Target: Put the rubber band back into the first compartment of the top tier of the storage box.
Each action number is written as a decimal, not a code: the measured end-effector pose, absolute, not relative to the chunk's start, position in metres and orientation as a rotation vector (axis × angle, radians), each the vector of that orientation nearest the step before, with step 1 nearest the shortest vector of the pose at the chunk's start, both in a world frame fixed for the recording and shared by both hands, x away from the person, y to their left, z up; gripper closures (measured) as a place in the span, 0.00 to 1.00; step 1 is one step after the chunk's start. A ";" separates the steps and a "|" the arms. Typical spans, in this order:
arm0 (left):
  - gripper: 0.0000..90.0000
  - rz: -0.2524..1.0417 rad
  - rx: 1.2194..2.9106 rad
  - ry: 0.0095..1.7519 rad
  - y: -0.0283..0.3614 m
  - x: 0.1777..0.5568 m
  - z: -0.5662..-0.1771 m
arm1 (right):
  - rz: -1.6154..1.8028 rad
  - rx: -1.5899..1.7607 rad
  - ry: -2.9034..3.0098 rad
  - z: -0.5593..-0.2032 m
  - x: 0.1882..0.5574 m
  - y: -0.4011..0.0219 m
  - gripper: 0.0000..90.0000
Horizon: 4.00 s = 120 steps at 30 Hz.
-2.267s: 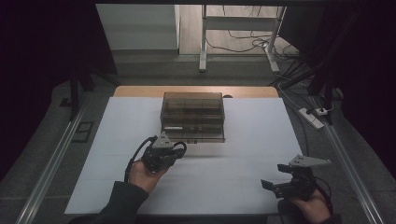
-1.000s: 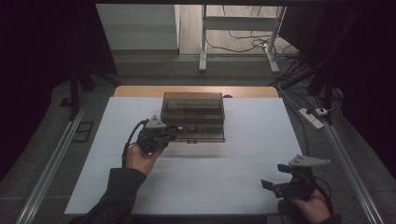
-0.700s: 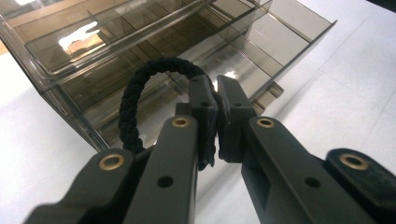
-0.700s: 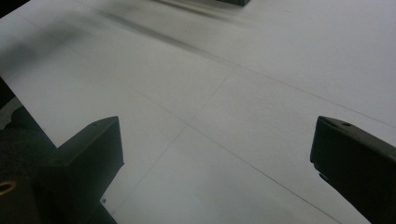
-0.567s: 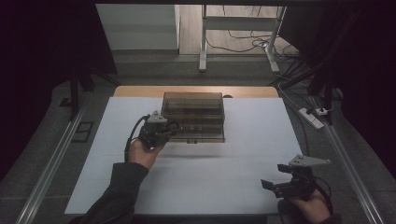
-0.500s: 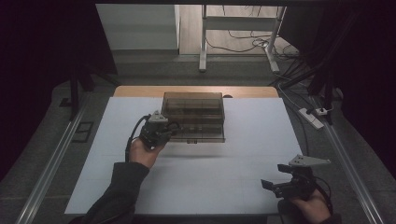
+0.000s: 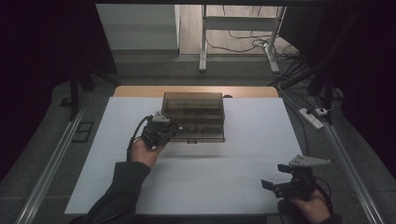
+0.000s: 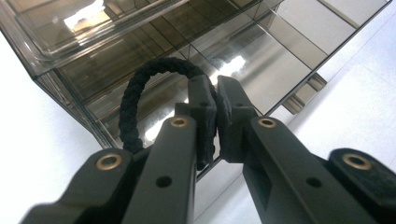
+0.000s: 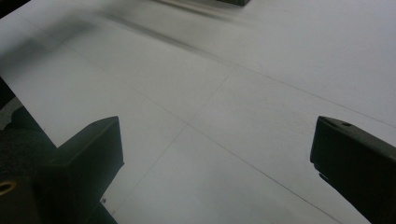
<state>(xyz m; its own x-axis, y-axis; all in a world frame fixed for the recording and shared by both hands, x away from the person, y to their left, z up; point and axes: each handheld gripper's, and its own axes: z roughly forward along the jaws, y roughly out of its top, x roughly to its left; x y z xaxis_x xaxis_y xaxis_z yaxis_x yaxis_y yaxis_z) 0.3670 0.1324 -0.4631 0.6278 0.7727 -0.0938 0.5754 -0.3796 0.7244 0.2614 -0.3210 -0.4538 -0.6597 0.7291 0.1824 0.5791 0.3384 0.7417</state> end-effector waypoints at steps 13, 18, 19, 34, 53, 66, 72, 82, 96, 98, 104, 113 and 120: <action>0.85 0.327 2.096 1.059 0.132 0.368 -0.463 | 1.222 1.195 2.415 -0.454 0.261 -0.321 0.03; 0.78 0.344 2.089 1.057 0.132 0.367 -0.462 | 1.223 1.195 2.415 -0.454 0.261 -0.321 0.03; 0.77 0.347 2.089 1.057 0.132 0.367 -0.461 | 1.223 1.196 2.415 -0.454 0.261 -0.321 0.03; 0.42 0.268 2.033 1.076 0.137 0.365 -0.458 | 1.226 1.195 2.415 -0.454 0.261 -0.321 0.03; 0.10 0.227 2.050 1.022 0.136 0.353 -0.458 | 1.229 1.197 2.415 -0.454 0.261 -0.321 0.03; 0.00 0.177 2.045 0.972 0.134 0.344 -0.457 | 1.232 1.197 2.415 -0.454 0.261 -0.322 0.03; 0.00 0.178 2.047 0.940 0.132 0.339 -0.457 | 1.230 1.195 2.415 -0.454 0.261 -0.321 0.03; 0.00 0.158 2.067 0.893 0.131 0.331 -0.457 | 1.232 1.195 2.415 -0.454 0.261 -0.322 0.03; 0.00 0.150 2.039 0.811 0.139 0.312 -0.453 | 1.233 1.191 2.417 -0.454 0.261 -0.322 0.03; 0.00 0.154 2.037 0.805 0.138 0.309 -0.452 | 1.233 1.191 2.416 -0.454 0.261 -0.322 0.03; 0.00 0.155 2.042 0.808 0.139 0.298 -0.453 | 1.233 1.190 2.416 -0.454 0.261 -0.322 0.03; 0.00 0.166 2.042 0.831 0.147 0.281 -0.457 | 1.230 1.188 2.418 -0.454 0.261 -0.322 0.03; 0.00 0.146 2.008 0.883 0.159 0.270 -0.462 | 1.229 1.186 2.420 -0.454 0.261 -0.322 0.03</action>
